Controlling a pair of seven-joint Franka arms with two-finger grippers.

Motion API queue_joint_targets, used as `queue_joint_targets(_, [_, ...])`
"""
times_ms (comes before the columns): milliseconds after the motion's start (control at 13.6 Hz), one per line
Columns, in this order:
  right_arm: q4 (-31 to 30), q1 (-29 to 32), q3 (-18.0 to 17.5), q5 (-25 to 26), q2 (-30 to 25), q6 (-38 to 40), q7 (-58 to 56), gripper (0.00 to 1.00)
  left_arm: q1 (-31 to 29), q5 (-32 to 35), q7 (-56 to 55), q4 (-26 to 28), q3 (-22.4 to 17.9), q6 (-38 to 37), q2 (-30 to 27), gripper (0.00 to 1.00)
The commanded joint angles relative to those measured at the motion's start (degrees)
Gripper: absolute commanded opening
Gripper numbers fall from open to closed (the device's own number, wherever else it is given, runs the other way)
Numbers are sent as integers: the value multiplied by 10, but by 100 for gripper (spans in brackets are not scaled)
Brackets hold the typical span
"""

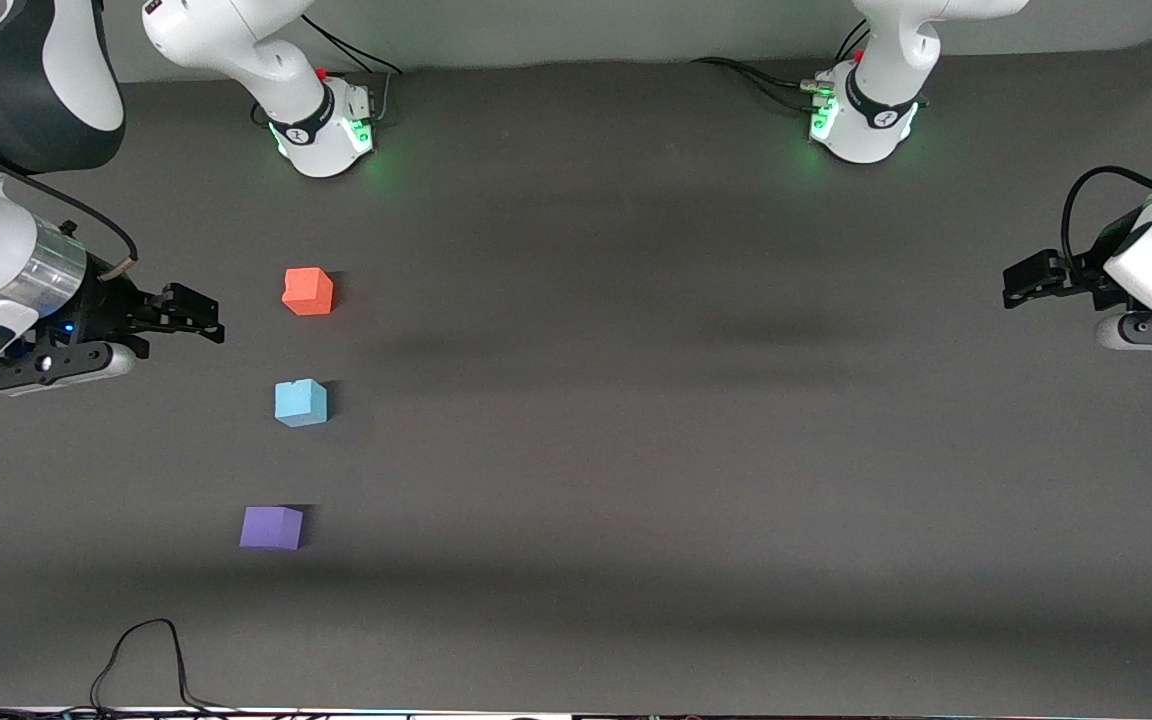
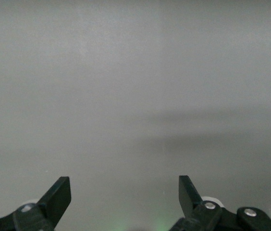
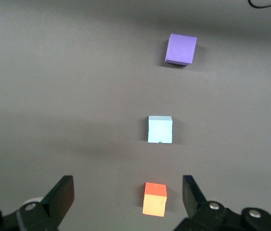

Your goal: Place blue block between orange and purple blocks

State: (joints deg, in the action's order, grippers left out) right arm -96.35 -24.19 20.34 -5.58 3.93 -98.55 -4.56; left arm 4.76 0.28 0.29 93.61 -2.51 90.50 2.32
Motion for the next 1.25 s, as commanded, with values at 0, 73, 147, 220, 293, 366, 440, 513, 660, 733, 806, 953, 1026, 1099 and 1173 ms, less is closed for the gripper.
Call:
queue_joint_targets(0, [-12,95,-87,16,-25,11,14,100,-3,-2,0,-15,2,-10,6,100])
queue_joint_targets(73, [-19,130,-113,16,-31,11,14,100,-3,-2,0,-14,2,-10,6,100])
queue_joint_targets(147, [-30,177,-162,16,-41,10,13,100,-3,-2,0,-15,2,-10,6,100])
queue_joint_targets(220, [-39,226,-213,16,-49,9,14,100,-3,-2,0,-14,2,-10,6,100])
queue_joint_targets(293, [-41,254,-242,16,-52,9,14,100,-3,-2,0,-14,3,-10,6,100])
queue_joint_targets(366, [-41,254,-246,19,-52,9,14,100,-3,-2,0,-14,2,-10,6,100])
queue_joint_targets(440, [-40,253,-246,27,-52,6,14,100,-3,-2,0,-15,3,-10,6,100])
queue_joint_targets(513, [-39,252,-246,35,-52,4,15,100,-3,-2,0,-14,2,-10,6,100])
queue_joint_targets(660, [-38,251,-246,44,-52,-1,16,100,-3,-2,0,-15,2,-10,6,100])
queue_joint_targets(733, [-38,251,-245,44,-52,-2,17,100,-3,-2,0,-14,2,-10,6,100])
queue_joint_targets(806, [-38,251,-246,44,-55,0,27,100,-3,-2,0,-14,2,-10,6,100])
queue_joint_targets(953, [-41,241,-246,46,-63,3,46,100,-3,-2,0,-14,2,-10,6,100])
queue_joint_targets(1026, [-41,243,-245,46,-62,3,46,100,-3,-2,0,-14,2,-10,6,100])
queue_joint_targets(1099, [-40,243,-245,45,-59,0,46,100,-2,-2,0,-14,2,-9,6,100])
queue_joint_targets(1173, [-40,243,-245,45,-57,-2,46,100,-2,-2,0,-14,2,-9,6,100])
